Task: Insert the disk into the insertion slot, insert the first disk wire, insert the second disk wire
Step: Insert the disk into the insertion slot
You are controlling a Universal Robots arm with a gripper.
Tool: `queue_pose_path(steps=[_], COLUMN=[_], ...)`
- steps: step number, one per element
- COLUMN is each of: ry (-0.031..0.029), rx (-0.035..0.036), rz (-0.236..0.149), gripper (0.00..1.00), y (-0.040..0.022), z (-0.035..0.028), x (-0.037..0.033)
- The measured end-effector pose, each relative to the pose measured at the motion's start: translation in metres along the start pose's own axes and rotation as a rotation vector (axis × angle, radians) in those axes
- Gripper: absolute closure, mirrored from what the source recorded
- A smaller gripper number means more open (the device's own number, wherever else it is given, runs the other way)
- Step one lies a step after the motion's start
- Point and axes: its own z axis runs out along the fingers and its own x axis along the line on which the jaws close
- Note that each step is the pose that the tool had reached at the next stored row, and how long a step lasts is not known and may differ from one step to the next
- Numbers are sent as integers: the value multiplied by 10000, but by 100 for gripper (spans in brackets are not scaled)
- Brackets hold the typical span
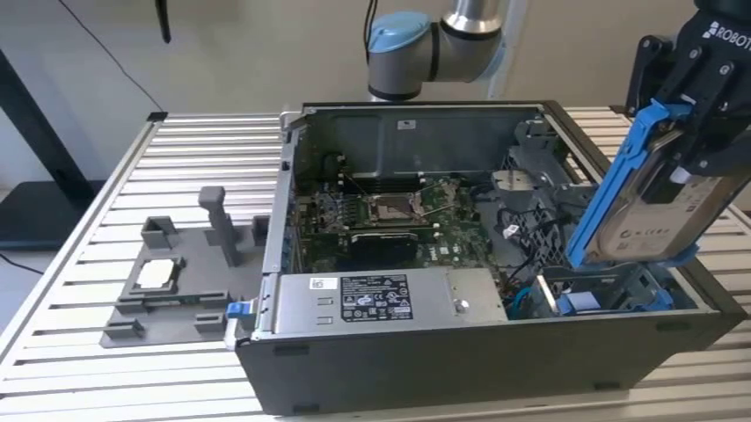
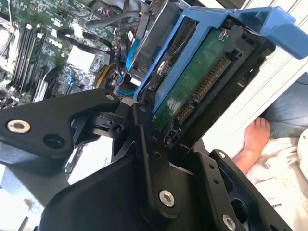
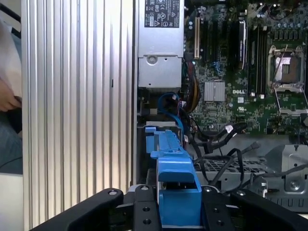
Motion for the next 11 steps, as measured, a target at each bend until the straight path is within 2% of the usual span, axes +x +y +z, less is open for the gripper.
queue_pose_path(steps=[7, 11], ry=[-1, -46], rx=[0, 1], rz=[-1, -2], gripper=[68, 68], y=[-1, -3], z=[61, 97], x=[-1, -2])
